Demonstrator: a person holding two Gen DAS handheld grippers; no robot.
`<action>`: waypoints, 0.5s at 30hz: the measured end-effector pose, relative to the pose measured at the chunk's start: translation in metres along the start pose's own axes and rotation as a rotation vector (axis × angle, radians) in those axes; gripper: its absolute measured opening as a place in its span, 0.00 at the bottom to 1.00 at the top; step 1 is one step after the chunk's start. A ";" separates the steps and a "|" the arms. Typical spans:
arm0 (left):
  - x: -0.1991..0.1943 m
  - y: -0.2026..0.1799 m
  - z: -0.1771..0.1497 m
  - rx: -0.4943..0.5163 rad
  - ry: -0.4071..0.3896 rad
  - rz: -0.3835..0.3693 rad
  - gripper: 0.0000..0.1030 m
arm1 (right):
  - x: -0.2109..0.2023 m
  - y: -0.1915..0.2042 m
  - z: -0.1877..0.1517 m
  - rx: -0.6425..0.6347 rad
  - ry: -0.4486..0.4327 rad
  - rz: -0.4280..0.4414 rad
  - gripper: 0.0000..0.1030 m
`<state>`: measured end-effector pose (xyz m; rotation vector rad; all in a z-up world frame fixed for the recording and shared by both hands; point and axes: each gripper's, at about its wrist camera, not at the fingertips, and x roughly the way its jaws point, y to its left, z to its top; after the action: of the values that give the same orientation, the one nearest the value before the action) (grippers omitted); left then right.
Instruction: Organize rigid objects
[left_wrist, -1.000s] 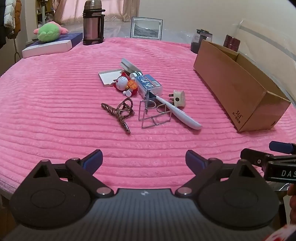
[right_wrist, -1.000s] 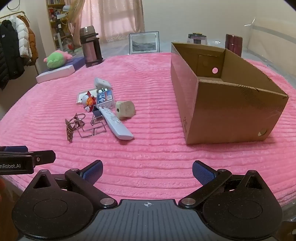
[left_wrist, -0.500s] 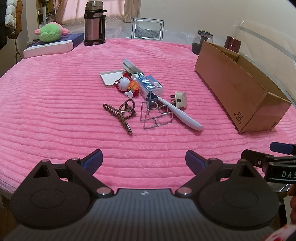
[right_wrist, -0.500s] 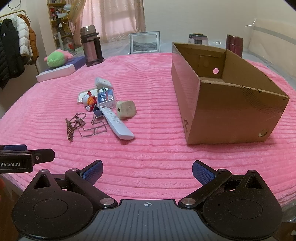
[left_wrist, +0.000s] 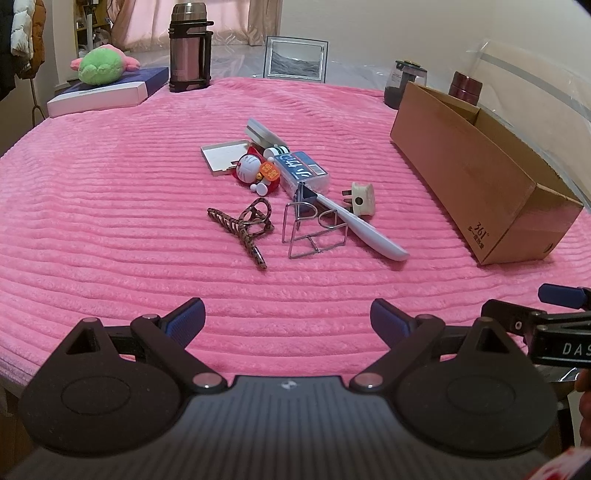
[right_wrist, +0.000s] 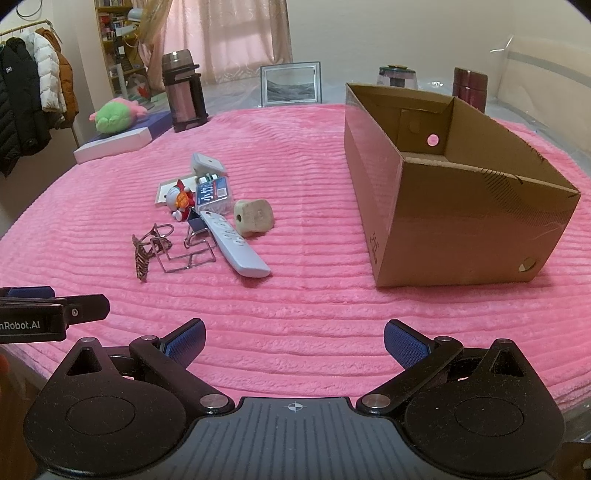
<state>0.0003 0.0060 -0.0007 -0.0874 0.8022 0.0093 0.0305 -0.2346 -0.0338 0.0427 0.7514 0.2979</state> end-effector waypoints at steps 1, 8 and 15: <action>0.000 0.000 0.000 0.001 0.000 -0.001 0.91 | 0.000 0.000 0.000 -0.001 0.000 0.000 0.98; 0.000 0.000 0.000 0.000 -0.001 0.000 0.91 | 0.000 0.001 0.000 -0.001 0.001 0.000 0.98; 0.000 0.000 0.000 -0.003 0.002 -0.001 0.91 | 0.001 0.002 0.000 -0.002 0.001 0.000 0.98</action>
<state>0.0003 0.0056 -0.0008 -0.0910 0.8044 0.0092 0.0303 -0.2320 -0.0344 0.0405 0.7522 0.2989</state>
